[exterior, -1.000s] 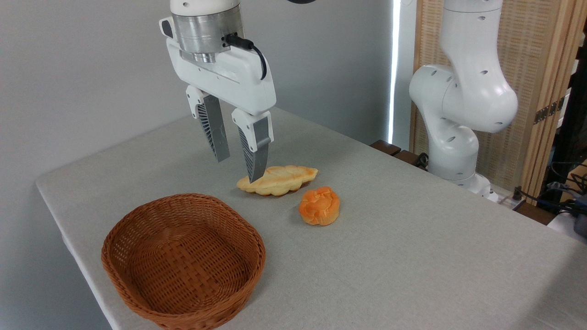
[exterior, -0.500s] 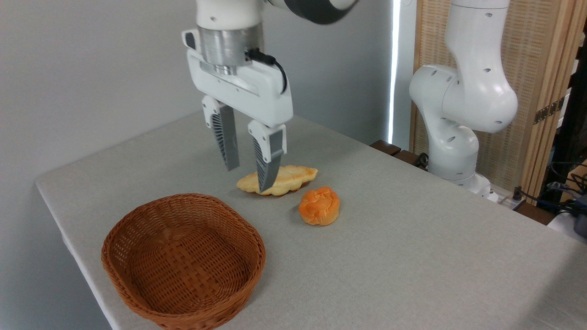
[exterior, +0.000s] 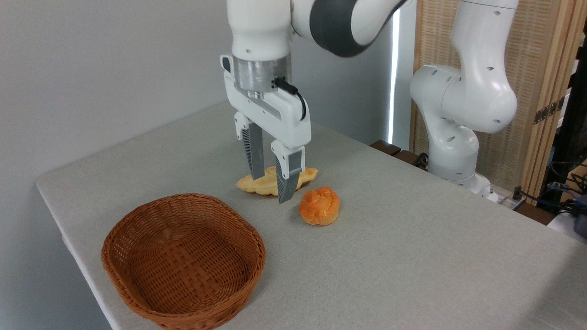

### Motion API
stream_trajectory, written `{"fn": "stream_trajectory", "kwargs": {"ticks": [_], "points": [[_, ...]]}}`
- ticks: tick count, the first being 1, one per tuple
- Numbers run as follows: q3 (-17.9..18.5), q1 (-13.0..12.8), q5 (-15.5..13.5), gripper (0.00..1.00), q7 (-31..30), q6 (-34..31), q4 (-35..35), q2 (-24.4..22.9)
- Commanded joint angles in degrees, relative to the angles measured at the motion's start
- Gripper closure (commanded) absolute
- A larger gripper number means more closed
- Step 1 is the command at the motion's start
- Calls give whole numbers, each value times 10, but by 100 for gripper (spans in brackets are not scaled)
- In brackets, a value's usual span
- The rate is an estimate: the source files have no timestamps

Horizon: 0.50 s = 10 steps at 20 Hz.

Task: Put bread into the basket
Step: 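Move the open gripper over the round orange bun and lower it, then close the gripper fingers around the round orange bun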

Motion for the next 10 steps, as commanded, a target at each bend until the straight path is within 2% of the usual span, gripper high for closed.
{"fn": "stream_trajectory", "kwargs": {"ticks": [1, 3, 4, 10], "points": [[69, -76, -4, 0, 12, 33, -95, -56], [128, -130, -2, 0, 12, 32, -113, -66], [140, -143, -2, 0, 12, 32, -117, -71], [134, -144, 8, 0, 27, 27, -126, -79]]}}
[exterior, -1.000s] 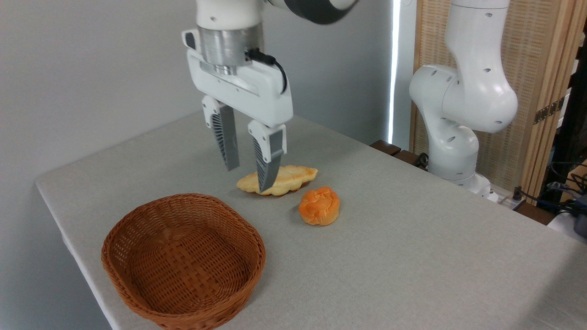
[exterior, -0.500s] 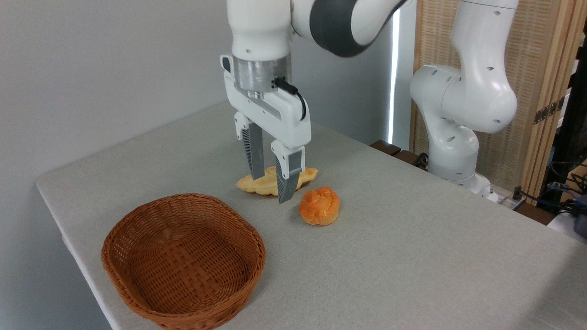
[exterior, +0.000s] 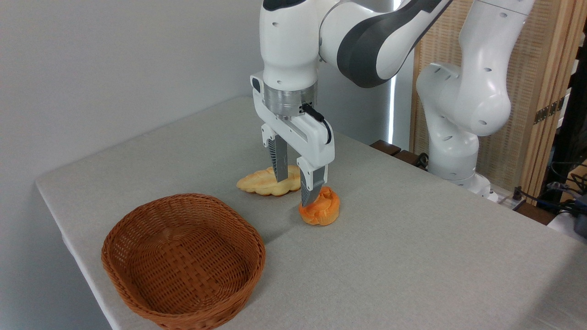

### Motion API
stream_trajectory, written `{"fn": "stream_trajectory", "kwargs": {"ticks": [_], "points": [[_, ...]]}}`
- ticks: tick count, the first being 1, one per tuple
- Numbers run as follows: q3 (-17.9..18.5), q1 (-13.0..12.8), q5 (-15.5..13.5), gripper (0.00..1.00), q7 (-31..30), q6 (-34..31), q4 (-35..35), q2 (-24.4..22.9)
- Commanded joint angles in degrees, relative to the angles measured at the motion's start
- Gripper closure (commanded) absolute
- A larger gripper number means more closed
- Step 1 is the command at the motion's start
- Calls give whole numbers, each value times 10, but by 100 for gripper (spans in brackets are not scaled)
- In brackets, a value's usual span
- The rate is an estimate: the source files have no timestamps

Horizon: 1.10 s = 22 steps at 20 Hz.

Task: Put bread into the basket
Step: 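Close the gripper fingers around the round orange bun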

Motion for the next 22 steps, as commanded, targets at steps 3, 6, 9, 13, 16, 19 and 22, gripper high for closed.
{"fn": "stream_trajectory", "kwargs": {"ticks": [3, 6, 9, 13, 16, 19, 22], "points": [[-7, -4, 34, 0, 34, -7, -39, -19], [-7, -3, 60, 0, 39, -21, -40, -19], [-7, -2, 77, 0, 58, -22, -40, -19], [-7, -2, 77, 0, 60, -30, -40, -15], [-7, -4, 77, 0, 59, -31, -47, -4], [-7, -4, 77, 0, 60, -29, -53, -3], [-7, -4, 77, 11, 60, -25, -57, -1]]}}
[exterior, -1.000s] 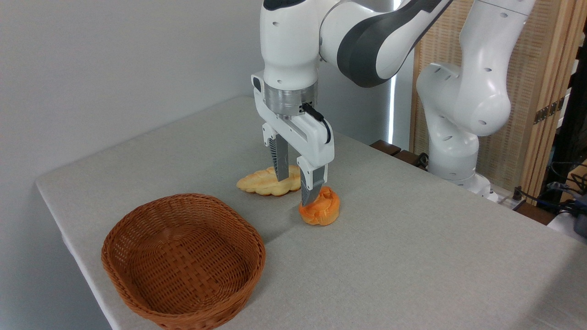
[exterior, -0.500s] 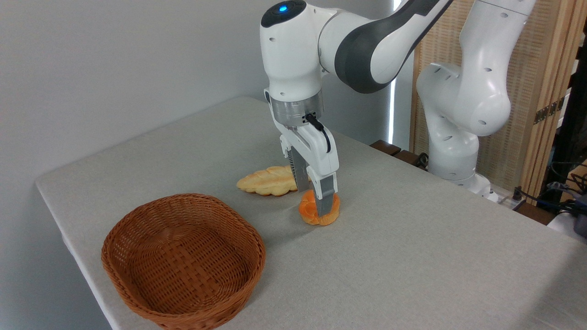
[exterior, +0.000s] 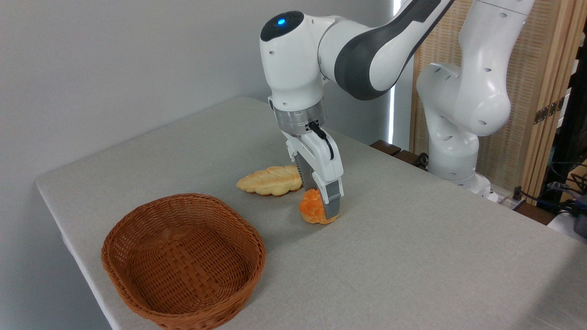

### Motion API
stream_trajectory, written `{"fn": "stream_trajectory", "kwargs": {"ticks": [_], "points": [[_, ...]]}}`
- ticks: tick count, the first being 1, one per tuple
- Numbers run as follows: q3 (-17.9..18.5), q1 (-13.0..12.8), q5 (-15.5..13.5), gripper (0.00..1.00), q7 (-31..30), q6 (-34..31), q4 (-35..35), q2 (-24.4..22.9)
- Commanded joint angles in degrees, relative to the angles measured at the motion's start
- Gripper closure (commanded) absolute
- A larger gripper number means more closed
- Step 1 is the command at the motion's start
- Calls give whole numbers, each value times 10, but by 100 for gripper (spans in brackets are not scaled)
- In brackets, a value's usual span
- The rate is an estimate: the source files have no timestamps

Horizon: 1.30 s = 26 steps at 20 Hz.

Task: Put bread into the basket
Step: 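Close the gripper fingers around the round orange bun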

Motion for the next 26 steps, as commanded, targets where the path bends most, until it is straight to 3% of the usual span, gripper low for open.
{"fn": "stream_trajectory", "kwargs": {"ticks": [1, 3, 6, 26], "points": [[1, -2, 9, 19, 7, -2, -7, -6], [2, -2, 9, 37, 7, -2, -6, -6], [2, -2, 9, 45, 8, -2, -6, -6], [3, -1, 7, 58, 6, -7, -4, 0]]}}
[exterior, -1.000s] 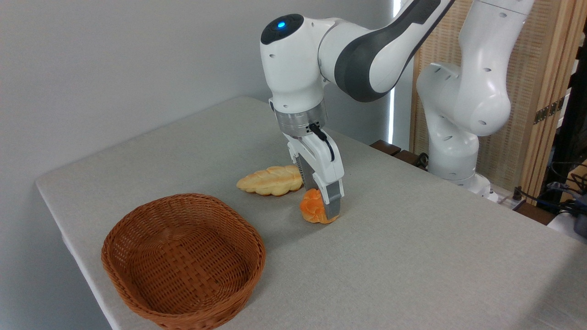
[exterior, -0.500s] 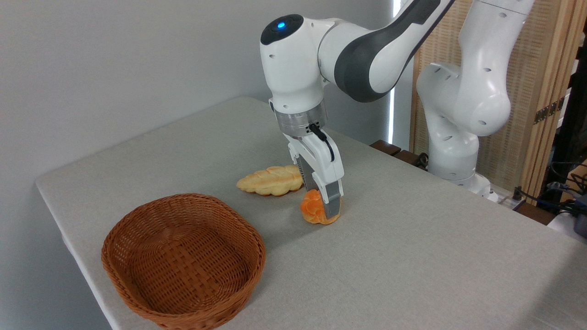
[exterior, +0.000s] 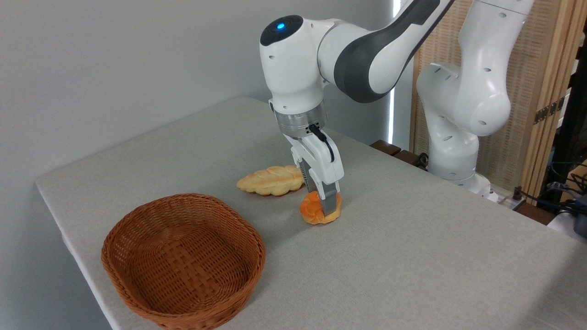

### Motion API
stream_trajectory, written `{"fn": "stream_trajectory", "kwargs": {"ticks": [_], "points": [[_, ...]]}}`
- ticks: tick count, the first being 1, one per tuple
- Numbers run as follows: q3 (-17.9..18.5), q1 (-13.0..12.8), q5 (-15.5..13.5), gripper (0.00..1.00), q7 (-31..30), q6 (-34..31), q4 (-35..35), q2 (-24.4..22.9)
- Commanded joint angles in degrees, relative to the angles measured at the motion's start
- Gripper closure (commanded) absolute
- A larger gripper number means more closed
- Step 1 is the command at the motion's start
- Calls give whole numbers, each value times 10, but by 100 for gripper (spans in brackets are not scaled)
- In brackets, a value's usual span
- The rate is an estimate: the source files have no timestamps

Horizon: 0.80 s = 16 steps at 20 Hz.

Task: Put bread into the basket
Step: 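Close the gripper fingers around the round orange bun, then lift the orange bun and carry it over the wicker basket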

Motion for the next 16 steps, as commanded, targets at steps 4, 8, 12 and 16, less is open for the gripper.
{"fn": "stream_trajectory", "kwargs": {"ticks": [4, 8, 12, 16], "points": [[1, -2, 1, 58, 2, -8, 6, -3], [-15, -3, -3, 57, 5, -3, 43, -4], [-14, -4, -48, 57, 4, -3, 96, 11], [-13, -3, -100, 57, 2, -4, 172, 55]]}}
